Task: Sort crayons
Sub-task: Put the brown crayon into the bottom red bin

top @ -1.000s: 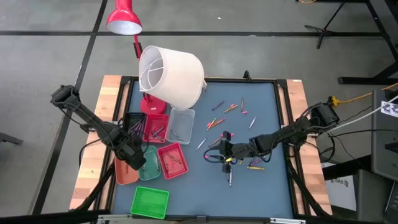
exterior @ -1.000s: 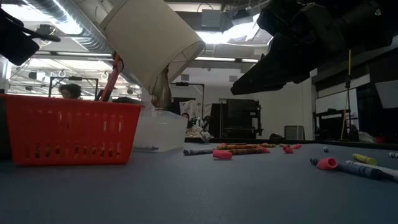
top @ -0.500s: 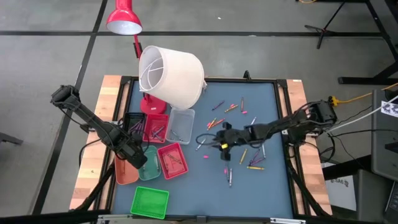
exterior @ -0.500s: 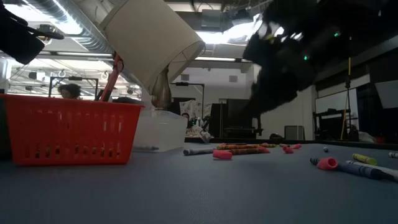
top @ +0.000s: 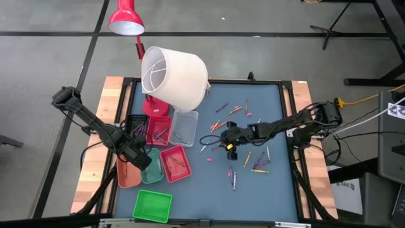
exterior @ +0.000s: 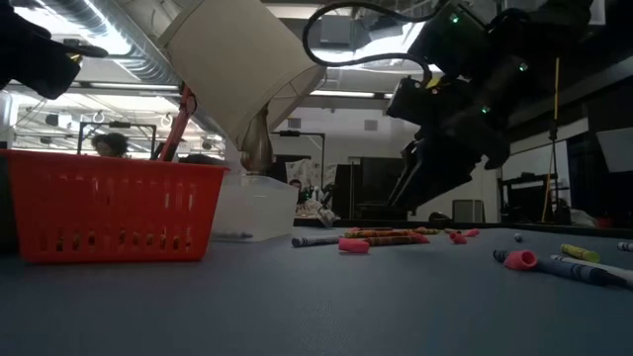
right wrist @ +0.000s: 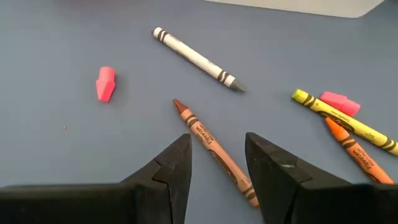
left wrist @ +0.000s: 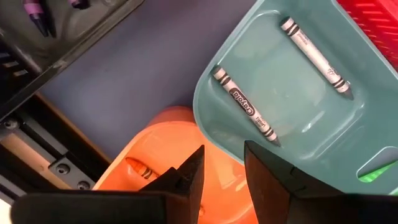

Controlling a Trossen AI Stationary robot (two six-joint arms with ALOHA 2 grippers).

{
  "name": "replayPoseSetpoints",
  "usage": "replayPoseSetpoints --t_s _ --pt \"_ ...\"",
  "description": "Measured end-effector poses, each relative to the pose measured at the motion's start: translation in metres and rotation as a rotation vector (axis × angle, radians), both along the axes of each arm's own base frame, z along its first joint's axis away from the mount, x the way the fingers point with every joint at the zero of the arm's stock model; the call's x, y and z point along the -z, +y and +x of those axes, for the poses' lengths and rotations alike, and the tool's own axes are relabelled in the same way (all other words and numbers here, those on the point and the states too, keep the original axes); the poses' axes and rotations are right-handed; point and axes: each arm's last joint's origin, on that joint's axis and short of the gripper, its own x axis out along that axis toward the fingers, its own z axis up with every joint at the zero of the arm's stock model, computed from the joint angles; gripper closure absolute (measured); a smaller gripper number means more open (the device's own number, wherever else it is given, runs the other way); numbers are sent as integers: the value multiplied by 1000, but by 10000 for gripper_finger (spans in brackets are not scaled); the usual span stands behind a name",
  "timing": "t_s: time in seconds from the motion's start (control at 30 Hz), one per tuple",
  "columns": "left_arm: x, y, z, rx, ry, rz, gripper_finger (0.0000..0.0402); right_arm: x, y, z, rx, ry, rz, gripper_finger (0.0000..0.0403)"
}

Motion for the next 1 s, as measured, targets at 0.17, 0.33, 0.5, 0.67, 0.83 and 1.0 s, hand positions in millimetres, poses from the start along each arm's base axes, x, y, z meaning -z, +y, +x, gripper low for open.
replayPoseSetpoints --t_s 0.17,0.33,0.5,0.67,0.83,1.0 --pt "0 0 1 -2 -18 4 305 4 -1 -3 -1 14 -31 256" --pt "0 0 3 -8 -48 26 305 7 -1 -6 4 22 -36 256" --pt "-1 0 4 -10 -60 28 305 14 -2 -5 21 47 -62 256" --pt "-1 -1 4 -10 -69 22 305 29 -2 -3 23 87 -70 256" --pt "-1 -1 5 -10 -70 21 305 36 -2 -1 23 105 -67 256" --pt "-1 -2 7 -15 -104 26 305 36 -1 -1 21 103 -63 260"
